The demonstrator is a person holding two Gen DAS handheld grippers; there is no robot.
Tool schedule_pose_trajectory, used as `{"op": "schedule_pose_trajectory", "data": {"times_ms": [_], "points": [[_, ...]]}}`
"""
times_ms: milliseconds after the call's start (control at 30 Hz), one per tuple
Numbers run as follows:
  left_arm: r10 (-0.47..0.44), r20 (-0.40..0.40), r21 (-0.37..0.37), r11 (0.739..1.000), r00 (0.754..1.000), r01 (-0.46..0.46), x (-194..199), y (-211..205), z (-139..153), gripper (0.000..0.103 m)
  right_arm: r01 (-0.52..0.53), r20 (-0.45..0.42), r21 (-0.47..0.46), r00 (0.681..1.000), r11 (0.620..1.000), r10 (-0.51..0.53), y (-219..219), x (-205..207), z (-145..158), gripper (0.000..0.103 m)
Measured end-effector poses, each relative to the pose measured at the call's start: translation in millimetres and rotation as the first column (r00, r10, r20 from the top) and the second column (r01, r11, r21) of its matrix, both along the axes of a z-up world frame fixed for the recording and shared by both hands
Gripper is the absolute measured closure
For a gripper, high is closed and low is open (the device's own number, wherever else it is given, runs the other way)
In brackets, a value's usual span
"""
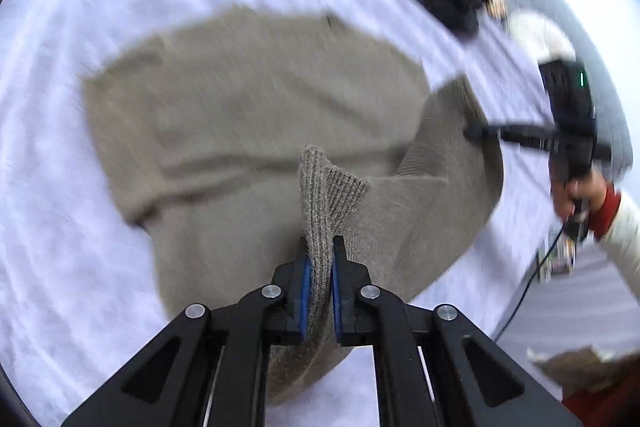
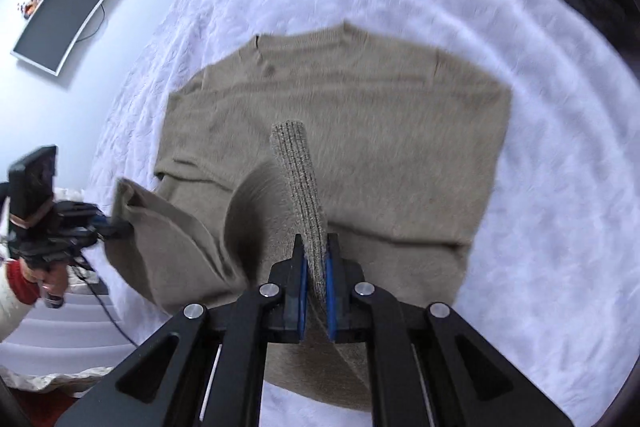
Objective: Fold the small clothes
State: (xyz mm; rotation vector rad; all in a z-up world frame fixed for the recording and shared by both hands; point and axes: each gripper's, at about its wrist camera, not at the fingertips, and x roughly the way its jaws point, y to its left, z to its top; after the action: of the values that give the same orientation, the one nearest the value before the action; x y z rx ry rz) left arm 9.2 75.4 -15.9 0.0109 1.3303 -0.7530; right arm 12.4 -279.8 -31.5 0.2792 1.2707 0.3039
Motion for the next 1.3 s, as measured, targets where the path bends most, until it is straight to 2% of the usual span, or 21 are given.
{"op": "schedule_pose_trajectory", "data": {"times_ms": [100, 167, 300, 433, 567, 667, 700, 733, 767, 867, 900, 967, 1000, 1033, 1100, 1167, 1233, 1300], "points": [[0.059, 0.077, -0.032, 0.998, 0.995, -0.056, 26, 5, 21, 0.094, 0.003, 0.07, -0.07, 0.998, 0.998, 0.002, -1, 19, 20, 0.095], [0.086, 0.13, -0.028, 0.996, 0.988, -0.083, 48, 5, 28, 0.094, 0.024, 0.097, -0.083, 0.995, 0.996, -0.016, -8, 34, 28, 0.095], [0.174, 0.172, -0.039, 0.985, 0.97, -0.17, 95, 8, 21, 0.094, 0.089, 0.122, -0.117, 0.99, 0.989, -0.075, -21, 78, 26, 0.095], [0.234, 0.177, -0.023, 0.972, 0.956, -0.234, 134, 7, -10, 0.094, 0.129, 0.1, -0.134, 0.988, 0.983, -0.116, -34, 116, -1, 0.095], [0.24, 0.158, 0.077, 0.964, 0.958, -0.254, 158, 0, -55, 0.094, 0.157, 0.036, -0.181, 0.988, 0.971, -0.153, -42, 141, -48, 0.095], [0.279, 0.155, 0.151, 0.941, 0.948, -0.302, 165, 2, -79, 0.093, 0.178, 0.0, -0.191, 0.983, 0.965, -0.181, -47, 145, -76, 0.095], [0.298, 0.139, 0.149, 0.936, 0.944, -0.317, 168, 5, -83, 0.085, 0.185, -0.007, -0.185, 0.982, 0.965, -0.19, -49, 145, -82, 0.095], [0.313, 0.13, 0.151, 0.932, 0.941, -0.331, 169, 6, -84, 0.082, 0.189, -0.007, -0.184, 0.981, 0.964, -0.194, -49, 145, -84, 0.095], [0.321, 0.132, 0.156, 0.928, 0.938, -0.34, 170, 7, -83, 0.072, 0.191, -0.004, -0.187, 0.981, 0.964, -0.195, -49, 145, -84, 0.095], [0.343, 0.208, 0.225, 0.894, 0.916, -0.386, 168, 9, -74, 0.008, 0.198, 0.0, -0.194, 0.979, 0.961, -0.202, -48, 142, -80, 0.095], [0.348, 0.24, 0.219, 0.89, 0.906, -0.4, 166, 13, -66, 0.006, 0.214, -0.001, -0.182, 0.976, 0.96, -0.218, -51, 141, -77, 0.091], [0.351, 0.237, 0.196, 0.896, 0.906, -0.398, 162, 20, -55, 0.006, 0.254, -0.007, -0.167, 0.966, 0.953, -0.259, -58, 133, -70, 0.074], [0.352, 0.232, 0.185, 0.899, 0.907, -0.396, 158, 24, -49, 0.006, 0.281, -0.002, -0.152, 0.959, 0.948, -0.285, -63, 127, -65, 0.056], [0.347, 0.234, 0.188, 0.9, 0.908, -0.392, 154, 26, -45, 0.006, 0.308, 0.008, -0.117, 0.951, 0.944, -0.31, -69, 119, -59, 0.047], [0.323, 0.244, 0.226, 0.898, 0.914, -0.378, 143, 30, -41, 0.006, 0.344, 0.004, -0.033, 0.939, 0.938, -0.344, -77, 101, -49, 0.047], [0.307, 0.253, 0.263, 0.891, 0.917, -0.371, 127, 33, -44, 0.006, 0.352, -0.006, 0.011, 0.936, 0.936, -0.352, -76, 84, -44, 0.047], [0.296, 0.262, 0.32, 0.871, 0.918, -0.372, 114, 32, -54, 0.006, 0.318, 0.002, -0.007, 0.948, 0.948, -0.318, -66, 65, -42, 0.047], [0.28, 0.261, 0.404, 0.837, 0.924, -0.368, 102, 37, -75, 0.006, 0.26, -0.004, -0.102, 0.965, 0.96, -0.262, -51, 49, -52, 0.047]]}}
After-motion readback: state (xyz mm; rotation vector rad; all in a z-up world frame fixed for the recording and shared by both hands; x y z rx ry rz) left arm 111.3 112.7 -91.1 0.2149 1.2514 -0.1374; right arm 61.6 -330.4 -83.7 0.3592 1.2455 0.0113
